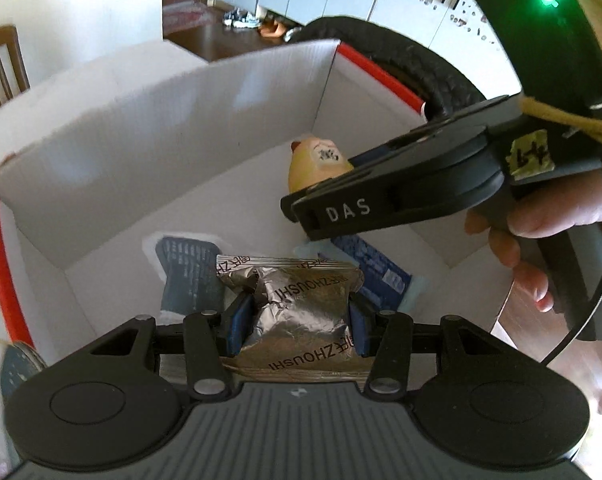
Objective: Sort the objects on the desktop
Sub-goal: 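Carry the silver chip bag and orange bun into the red box with both tools, then open both tools to release the chip bag and bun in the box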
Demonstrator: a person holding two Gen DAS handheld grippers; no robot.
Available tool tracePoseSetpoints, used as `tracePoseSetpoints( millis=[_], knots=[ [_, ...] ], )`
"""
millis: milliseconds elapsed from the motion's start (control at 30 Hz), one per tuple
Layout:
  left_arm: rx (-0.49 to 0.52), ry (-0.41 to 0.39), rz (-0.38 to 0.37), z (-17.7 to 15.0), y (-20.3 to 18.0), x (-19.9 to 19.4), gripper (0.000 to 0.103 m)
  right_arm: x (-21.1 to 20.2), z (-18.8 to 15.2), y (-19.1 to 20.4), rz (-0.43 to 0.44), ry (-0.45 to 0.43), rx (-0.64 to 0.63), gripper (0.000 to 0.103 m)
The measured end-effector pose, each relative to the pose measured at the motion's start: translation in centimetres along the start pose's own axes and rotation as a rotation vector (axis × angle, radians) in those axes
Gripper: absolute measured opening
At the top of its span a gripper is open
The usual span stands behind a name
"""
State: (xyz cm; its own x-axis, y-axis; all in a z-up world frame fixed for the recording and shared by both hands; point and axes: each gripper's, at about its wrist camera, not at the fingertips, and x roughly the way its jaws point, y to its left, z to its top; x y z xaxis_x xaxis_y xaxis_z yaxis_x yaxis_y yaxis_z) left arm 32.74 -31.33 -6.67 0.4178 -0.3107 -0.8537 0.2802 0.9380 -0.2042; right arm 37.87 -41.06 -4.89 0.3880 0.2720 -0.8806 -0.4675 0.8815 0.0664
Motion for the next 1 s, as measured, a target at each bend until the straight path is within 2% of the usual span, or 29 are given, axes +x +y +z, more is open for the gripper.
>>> tracePoseSetpoints(
  millis=[233, 433, 467, 500, 567, 600, 700, 1000],
  knots=[
    [-0.013, 0.046, -0.008, -0.4, 0.4, 0.3, 0.049, 0.6, -0.1, 0.3, -0.001, 0.039, -0.013, 0.052],
    [-0.016, 0.064, -0.007, 0.6, 0.3, 1.2, 0.049, 0.7, 0.0, -0.1, 0.016, 0.047, 0.000, 0.057],
    [-0.017, 0.064, -0.005, 0.6, 0.3, 1.1, 0.052, 0.5, -0.1, -0.1, 0.012, 0.038, 0.000, 0.058],
    [-0.021, 0.065, -0.006, 0.7, 0.4, 1.2, 0.060, 0.4, -0.1, -0.1, 0.012, 0.031, -0.002, 0.062],
    [-0.035, 0.054, -0.001, 0.7, 0.5, 1.0, 0.069, 0.2, -0.1, 0.0, 0.015, 0.019, -0.009, 0.064],
    [-0.036, 0.047, 0.003, 0.7, 0.5, 0.8, 0.070, 0.1, -0.1, 0.1, 0.013, 0.017, -0.013, 0.065],
    [-0.031, 0.037, 0.008, 0.6, 0.6, 0.2, 0.070, -0.2, -0.2, 0.2, 0.020, 0.011, -0.009, 0.068],
    [-0.033, -0.028, -0.019, 0.4, 0.4, -2.5, 0.070, -2.4, 0.4, 1.0, 0.047, -0.024, -0.005, 0.068]
  ],
)
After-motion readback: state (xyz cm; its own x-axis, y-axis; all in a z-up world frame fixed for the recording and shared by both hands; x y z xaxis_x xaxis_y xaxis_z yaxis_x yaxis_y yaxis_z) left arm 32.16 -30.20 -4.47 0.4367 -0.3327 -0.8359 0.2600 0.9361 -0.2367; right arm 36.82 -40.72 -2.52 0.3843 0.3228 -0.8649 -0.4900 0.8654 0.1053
